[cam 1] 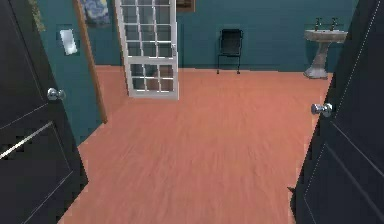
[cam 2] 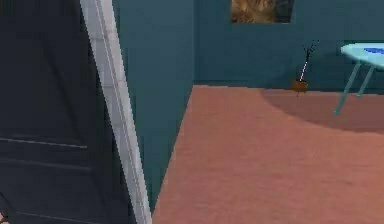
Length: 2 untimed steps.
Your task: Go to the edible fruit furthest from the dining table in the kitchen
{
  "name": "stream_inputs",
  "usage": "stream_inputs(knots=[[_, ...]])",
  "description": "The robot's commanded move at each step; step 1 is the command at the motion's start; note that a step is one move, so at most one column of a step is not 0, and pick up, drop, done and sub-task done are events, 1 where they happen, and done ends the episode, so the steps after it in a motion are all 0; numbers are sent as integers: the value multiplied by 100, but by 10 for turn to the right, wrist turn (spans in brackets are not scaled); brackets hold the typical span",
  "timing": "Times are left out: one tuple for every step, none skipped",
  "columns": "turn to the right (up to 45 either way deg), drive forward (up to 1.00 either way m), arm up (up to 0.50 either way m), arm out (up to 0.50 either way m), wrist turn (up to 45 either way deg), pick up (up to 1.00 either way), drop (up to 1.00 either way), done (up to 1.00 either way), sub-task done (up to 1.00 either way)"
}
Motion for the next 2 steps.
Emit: stream_inputs(knots=[[0, 90, 0, 0, 0, 0, 0, 0, 0], [30, 0, 0, 0, 0, 0, 0, 0, 0]])
